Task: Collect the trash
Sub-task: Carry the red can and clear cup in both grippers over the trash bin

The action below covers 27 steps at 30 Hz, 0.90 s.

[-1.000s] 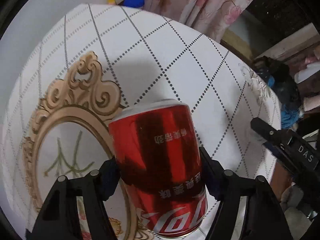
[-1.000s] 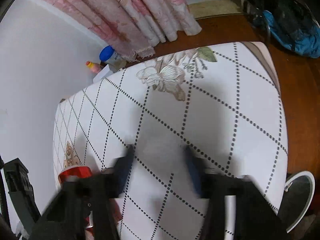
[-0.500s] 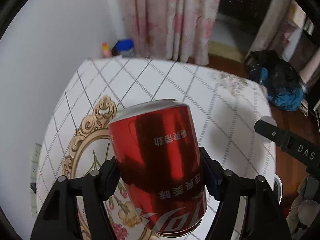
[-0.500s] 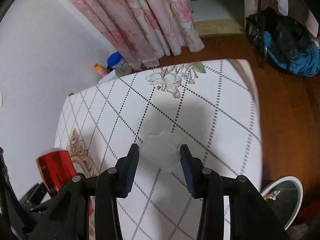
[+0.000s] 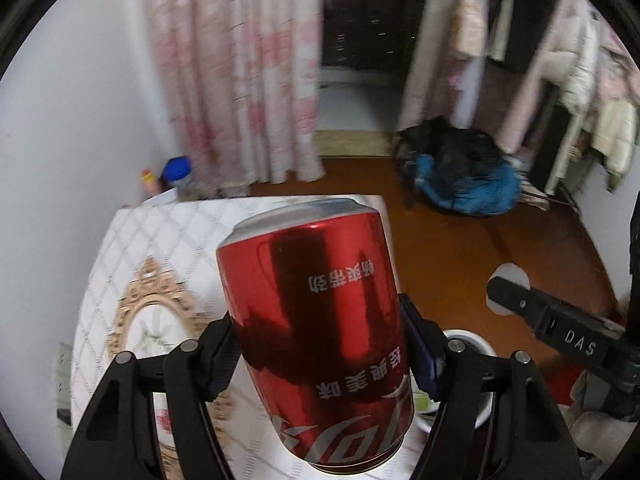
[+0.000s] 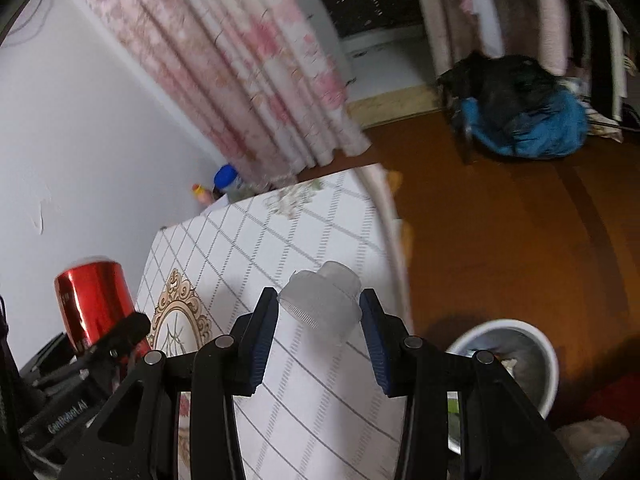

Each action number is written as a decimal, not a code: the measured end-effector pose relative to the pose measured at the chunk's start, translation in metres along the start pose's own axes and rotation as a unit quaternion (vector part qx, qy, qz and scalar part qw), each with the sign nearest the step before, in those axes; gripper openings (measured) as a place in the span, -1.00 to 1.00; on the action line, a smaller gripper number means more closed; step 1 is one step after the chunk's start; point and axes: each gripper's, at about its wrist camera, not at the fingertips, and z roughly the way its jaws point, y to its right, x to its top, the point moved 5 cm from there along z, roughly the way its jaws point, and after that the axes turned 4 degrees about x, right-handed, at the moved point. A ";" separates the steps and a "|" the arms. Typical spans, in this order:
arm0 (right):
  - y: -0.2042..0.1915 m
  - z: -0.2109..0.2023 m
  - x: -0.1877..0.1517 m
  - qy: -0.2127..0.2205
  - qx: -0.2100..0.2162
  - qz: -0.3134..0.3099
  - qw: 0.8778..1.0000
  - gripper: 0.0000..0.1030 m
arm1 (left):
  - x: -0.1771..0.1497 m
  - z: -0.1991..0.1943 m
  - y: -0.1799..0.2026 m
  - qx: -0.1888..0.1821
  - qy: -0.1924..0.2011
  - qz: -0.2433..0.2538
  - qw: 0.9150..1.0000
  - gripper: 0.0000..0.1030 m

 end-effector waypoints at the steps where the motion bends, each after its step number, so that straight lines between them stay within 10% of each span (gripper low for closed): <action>1: 0.011 -0.015 -0.003 0.006 -0.004 0.005 1.000 -0.15 | -0.001 -0.005 0.016 -0.011 0.002 0.010 1.000 0.32; 11: 0.162 -0.104 -0.056 0.006 -0.087 0.084 0.993 -0.15 | -0.038 0.031 0.156 -0.101 -0.069 0.077 0.990 0.33; 24: 0.290 -0.029 -0.140 -0.118 -0.090 0.178 0.973 -0.15 | -0.088 0.152 0.232 -0.128 -0.240 0.095 0.958 0.39; 27: 0.300 -0.003 -0.152 -0.152 -0.082 0.186 0.967 -0.15 | -0.089 0.162 0.227 -0.116 -0.253 0.082 0.957 0.84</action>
